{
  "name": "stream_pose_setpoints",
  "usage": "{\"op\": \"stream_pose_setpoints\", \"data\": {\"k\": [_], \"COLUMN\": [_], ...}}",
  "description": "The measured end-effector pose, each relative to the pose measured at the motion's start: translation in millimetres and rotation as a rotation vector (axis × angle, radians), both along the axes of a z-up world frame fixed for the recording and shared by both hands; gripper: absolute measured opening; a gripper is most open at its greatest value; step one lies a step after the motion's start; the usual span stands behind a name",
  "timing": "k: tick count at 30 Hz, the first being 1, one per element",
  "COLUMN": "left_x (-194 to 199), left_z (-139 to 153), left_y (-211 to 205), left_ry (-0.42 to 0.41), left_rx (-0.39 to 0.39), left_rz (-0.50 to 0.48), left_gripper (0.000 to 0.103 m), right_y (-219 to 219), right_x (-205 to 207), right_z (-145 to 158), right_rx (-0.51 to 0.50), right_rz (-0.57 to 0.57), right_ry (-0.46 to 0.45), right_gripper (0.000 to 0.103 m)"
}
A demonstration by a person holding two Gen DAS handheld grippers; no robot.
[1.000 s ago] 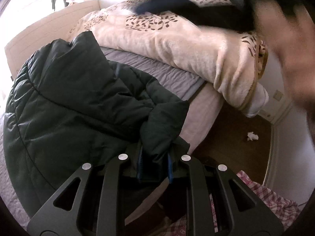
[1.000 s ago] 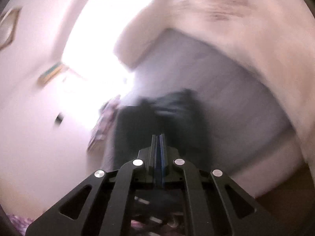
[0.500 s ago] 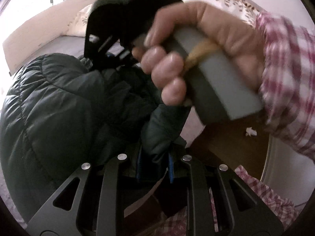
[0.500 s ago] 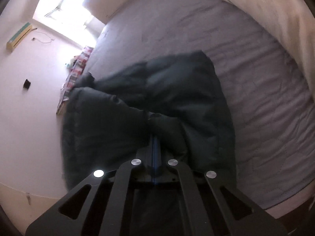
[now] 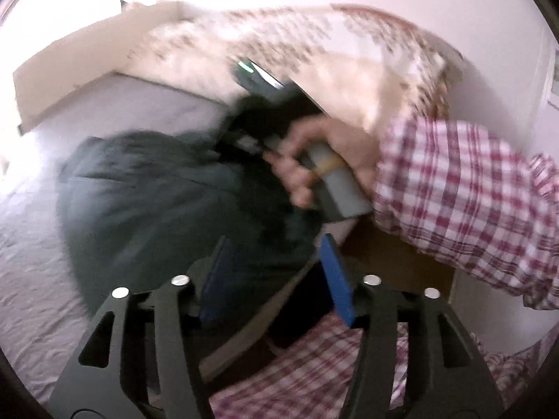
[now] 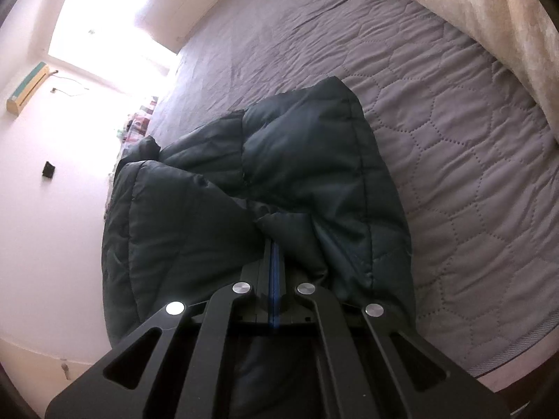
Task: Fold large clothes
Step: 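Press the folded jacket bundle down with both grippers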
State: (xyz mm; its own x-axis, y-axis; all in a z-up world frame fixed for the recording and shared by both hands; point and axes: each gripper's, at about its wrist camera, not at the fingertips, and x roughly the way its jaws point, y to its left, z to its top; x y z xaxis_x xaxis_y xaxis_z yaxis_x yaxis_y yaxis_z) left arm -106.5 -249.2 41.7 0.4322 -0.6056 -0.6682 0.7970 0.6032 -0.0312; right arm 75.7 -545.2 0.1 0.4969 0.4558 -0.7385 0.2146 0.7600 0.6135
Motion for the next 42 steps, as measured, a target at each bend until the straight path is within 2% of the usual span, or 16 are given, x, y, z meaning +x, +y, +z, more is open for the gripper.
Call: {"op": "stream_pose_setpoints", "data": {"k": [2, 6, 12, 14, 16, 19, 22, 24, 26, 27, 30, 32, 34, 37, 42], "left_x": [11, 36, 68, 75, 76, 78, 81, 82, 81, 80, 78, 72, 64, 41, 38], "left_z": [15, 24, 8, -3, -17, -40, -62, -79, -92, -98, -100, -91, -81, -79, -84], "left_y": [34, 95, 155, 164, 164, 166, 159, 149, 142, 139, 137, 139, 140, 132, 122], "left_ry": [-0.018, 0.034, 0.125, 0.178, 0.225, 0.302, 0.366, 0.415, 0.452, 0.464, 0.465, 0.473, 0.443, 0.357, 0.335], "left_rx": [-0.041, -0.126, -0.208, -0.234, -0.243, -0.243, -0.219, -0.182, -0.162, -0.147, -0.132, -0.158, -0.154, -0.068, 0.004], "left_rz": [0.093, 0.276, 0.480, 0.508, 0.514, 0.501, 0.464, 0.445, 0.433, 0.434, 0.432, 0.422, 0.390, 0.352, 0.327], "left_gripper": [0.060, 0.060, 0.060, 0.060, 0.060, 0.060, 0.060, 0.060, 0.060, 0.060, 0.060, 0.060, 0.060, 0.060, 0.060], "right_y": [2, 9, 13, 17, 23, 40, 56, 63, 68, 68, 64, 63, 62, 67, 79], "right_x": [1, 11, 8, -1, -16, -51, -87, -102, -108, -109, -103, -97, -93, -89, -87], "right_z": [4, 7, 18, 35, 54, 76, 76, 65, 42, 35, 15, 11, 11, 13, 9], "right_rx": [0.003, 0.011, -0.018, -0.064, -0.140, -0.222, -0.196, -0.169, -0.189, -0.190, -0.160, -0.155, -0.155, -0.184, -0.249], "right_rz": [-0.016, -0.040, -0.080, -0.093, -0.101, -0.075, -0.030, 0.001, 0.008, 0.004, -0.016, -0.022, -0.030, -0.020, -0.006], "right_ry": [0.008, 0.022, 0.016, -0.024, -0.084, -0.178, -0.249, -0.248, -0.187, -0.169, -0.120, -0.099, -0.081, -0.069, -0.072], "right_gripper": [0.000, 0.000, 0.000, 0.000, 0.011, 0.012, 0.012, 0.012, 0.011, 0.008, 0.000, 0.000, 0.000, 0.000, 0.000]}}
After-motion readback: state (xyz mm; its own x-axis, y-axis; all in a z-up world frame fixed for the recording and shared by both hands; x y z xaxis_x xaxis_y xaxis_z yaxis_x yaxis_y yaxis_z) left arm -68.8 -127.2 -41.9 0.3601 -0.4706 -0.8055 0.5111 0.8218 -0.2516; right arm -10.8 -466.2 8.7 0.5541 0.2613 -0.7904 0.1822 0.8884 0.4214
